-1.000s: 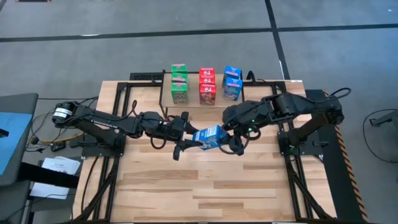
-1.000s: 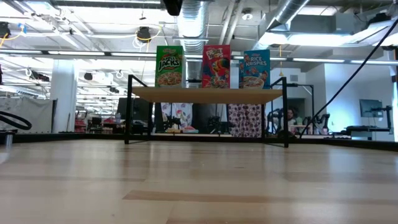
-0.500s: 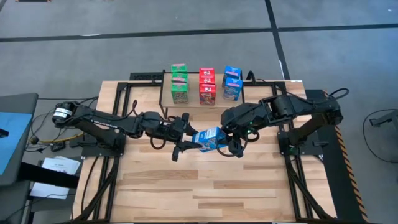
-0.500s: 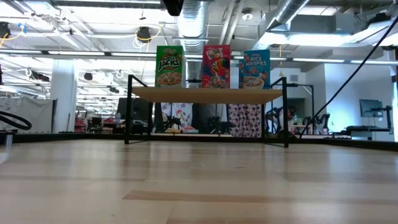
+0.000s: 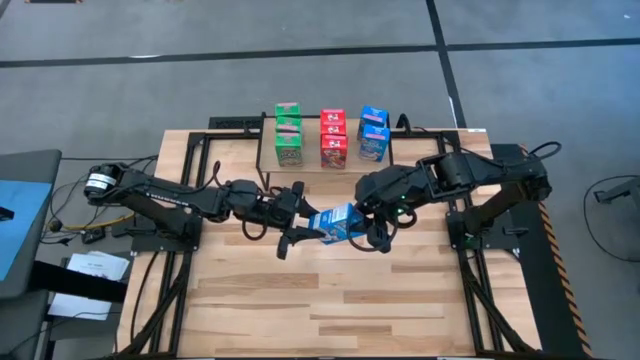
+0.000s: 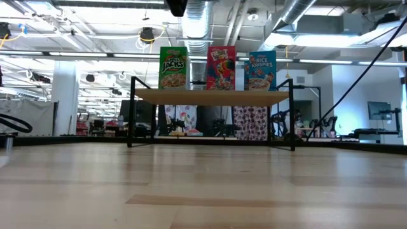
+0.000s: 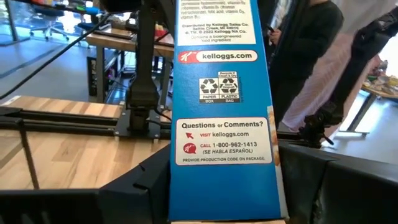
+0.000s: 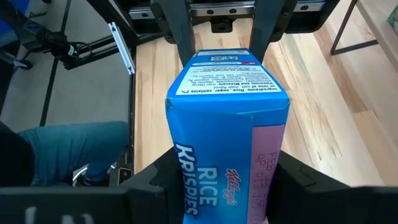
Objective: Stack cereal on shelf
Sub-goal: Put the blue cereal box on the shelf aligned with the other blue cereal boxes
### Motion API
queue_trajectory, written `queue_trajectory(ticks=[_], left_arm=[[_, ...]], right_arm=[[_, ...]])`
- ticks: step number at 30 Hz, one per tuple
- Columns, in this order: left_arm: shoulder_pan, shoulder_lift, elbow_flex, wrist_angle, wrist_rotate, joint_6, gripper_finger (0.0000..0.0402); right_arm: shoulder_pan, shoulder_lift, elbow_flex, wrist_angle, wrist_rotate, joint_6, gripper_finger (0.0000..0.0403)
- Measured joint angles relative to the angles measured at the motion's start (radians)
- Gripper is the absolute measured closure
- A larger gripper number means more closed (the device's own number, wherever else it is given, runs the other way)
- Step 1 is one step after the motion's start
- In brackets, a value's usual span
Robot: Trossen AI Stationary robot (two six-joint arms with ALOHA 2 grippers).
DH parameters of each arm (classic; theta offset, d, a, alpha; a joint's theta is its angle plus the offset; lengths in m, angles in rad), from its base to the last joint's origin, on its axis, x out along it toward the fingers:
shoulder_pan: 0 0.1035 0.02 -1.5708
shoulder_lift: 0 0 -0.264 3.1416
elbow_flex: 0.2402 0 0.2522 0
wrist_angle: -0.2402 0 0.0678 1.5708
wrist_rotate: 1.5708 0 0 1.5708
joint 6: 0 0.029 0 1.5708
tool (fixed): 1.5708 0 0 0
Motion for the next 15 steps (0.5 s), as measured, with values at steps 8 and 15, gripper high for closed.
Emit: queue_trajectory(ticks=[8, 15], left_arm=[[0.002, 0.0, 0.0, 0.008, -0.006, -0.039, 0.0206], [0.002, 0.0, 0.0, 0.006, -0.006, -0.051, 0.0206]], right_arm=[[0.0, 0.0, 0.0, 0.003, 0.0, 0.002, 0.0224], [0.0, 0.0, 0.0, 0.002, -0.001, 0.002, 0.0224]])
